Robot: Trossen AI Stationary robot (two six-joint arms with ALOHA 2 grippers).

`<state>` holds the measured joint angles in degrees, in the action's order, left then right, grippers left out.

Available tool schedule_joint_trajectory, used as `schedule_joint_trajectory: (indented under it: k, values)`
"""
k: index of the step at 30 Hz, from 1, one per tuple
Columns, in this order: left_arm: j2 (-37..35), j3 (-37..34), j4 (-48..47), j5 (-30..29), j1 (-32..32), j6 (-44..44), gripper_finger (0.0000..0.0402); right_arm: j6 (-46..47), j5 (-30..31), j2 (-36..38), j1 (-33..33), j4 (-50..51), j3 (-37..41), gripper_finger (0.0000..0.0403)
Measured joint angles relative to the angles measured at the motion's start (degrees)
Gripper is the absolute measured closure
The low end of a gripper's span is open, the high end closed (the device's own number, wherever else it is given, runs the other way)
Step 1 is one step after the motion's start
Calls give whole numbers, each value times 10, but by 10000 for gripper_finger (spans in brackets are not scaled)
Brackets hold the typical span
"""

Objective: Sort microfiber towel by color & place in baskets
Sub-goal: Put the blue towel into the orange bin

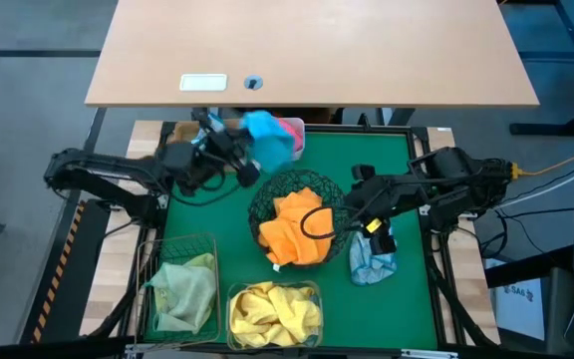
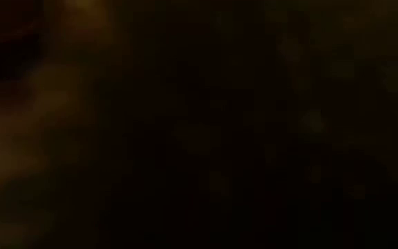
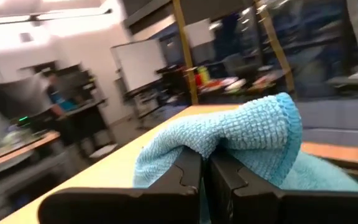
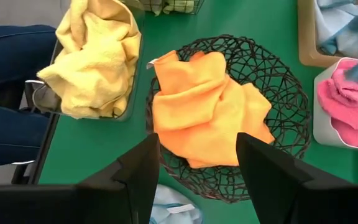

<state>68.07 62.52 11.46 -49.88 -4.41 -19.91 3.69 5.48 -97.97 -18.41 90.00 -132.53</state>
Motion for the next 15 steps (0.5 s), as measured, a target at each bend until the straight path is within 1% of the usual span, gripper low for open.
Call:
schedule_joint_trajectory:
  k: [3,5,7,10,12,15]
  values:
    - [-33,0,-76,-20,26,27,401,-1,0,6,0,0,1,191]
    - [-49,0,-128,-21,49,53,401,-1,3,13,0,-1,11,191]
    - [-60,0,-181,-21,79,77,401,-1,6,22,0,-1,34,191]
    - [-64,0,-247,-19,133,110,401,-1,28,43,0,-3,85,191]
    - [-62,0,-286,1,176,128,401,2,38,61,0,-19,131,191]
    - [-55,0,-340,51,244,154,402,4,40,89,1,-65,209,191]
